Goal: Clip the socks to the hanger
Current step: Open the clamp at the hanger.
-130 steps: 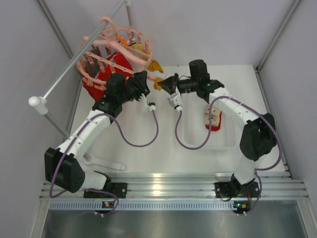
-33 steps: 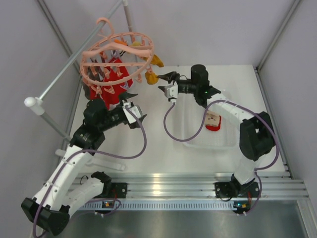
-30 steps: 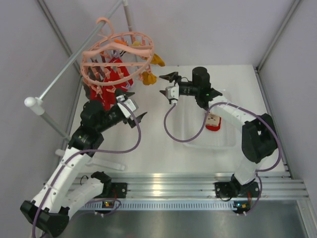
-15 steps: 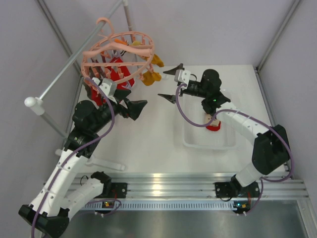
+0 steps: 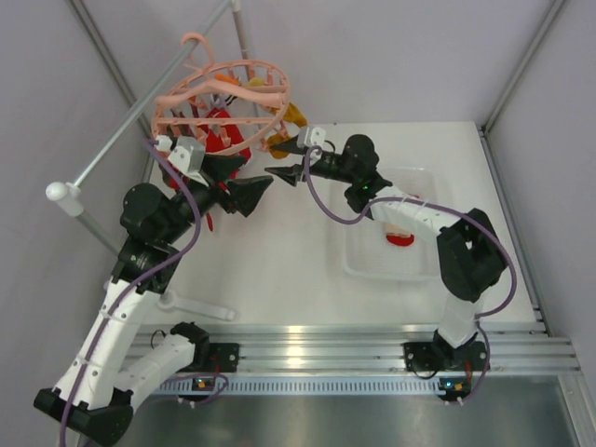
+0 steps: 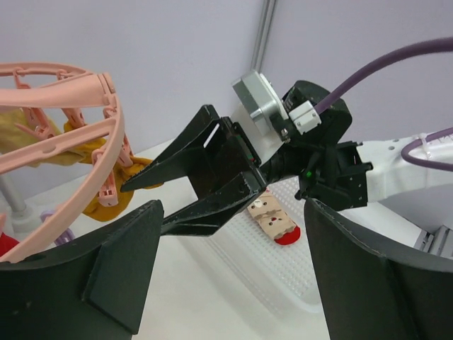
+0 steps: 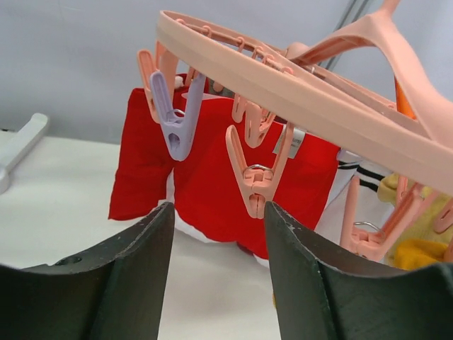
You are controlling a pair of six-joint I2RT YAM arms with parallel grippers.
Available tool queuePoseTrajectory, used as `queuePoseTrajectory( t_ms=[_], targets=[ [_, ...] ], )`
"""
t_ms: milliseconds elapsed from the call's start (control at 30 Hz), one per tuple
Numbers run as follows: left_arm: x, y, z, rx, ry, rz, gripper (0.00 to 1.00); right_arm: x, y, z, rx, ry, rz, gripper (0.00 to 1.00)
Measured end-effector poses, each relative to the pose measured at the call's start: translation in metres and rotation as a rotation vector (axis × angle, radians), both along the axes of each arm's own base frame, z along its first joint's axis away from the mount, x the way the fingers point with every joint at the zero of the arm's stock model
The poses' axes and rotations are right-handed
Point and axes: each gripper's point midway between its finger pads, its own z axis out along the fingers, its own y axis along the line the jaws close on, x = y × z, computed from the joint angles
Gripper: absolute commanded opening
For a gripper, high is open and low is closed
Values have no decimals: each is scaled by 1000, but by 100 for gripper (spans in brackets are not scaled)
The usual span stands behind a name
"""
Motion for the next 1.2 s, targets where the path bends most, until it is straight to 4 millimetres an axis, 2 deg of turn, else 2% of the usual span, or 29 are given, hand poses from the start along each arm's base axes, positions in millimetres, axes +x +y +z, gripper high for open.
queuePoseTrajectory(
  t_ms=[133, 267, 400, 600, 767, 867, 1033, 1133, 1200],
  targets=[
    [4, 7, 4, -11, -3, 24, 86, 9, 11, -5, 44, 3, -43, 59],
    [5, 9, 8, -21, -3, 28, 86, 25, 13, -5, 106, 12, -118, 64],
    [7, 8, 9, -24, -3, 23, 87, 40, 12, -9, 155, 29, -179, 64],
    [14, 8, 4, -27, 18, 30, 89, 49, 16, -17, 198, 42, -188, 63],
    [26, 8, -2, -19, 45, 43, 89, 52, 22, -12, 232, 35, -164, 53],
    [30, 7, -3, -16, 52, 46, 89, 50, 25, -7, 246, 35, -142, 42],
    [31, 8, 3, -4, 25, 50, 88, 45, 27, -2, 258, 44, -108, 21],
    [31, 10, 8, 39, -14, 61, 87, 43, 27, -3, 255, 47, -97, 17],
    [35, 12, 12, 102, -55, 73, 86, 41, 25, -5, 249, 54, -95, 10]
  ],
)
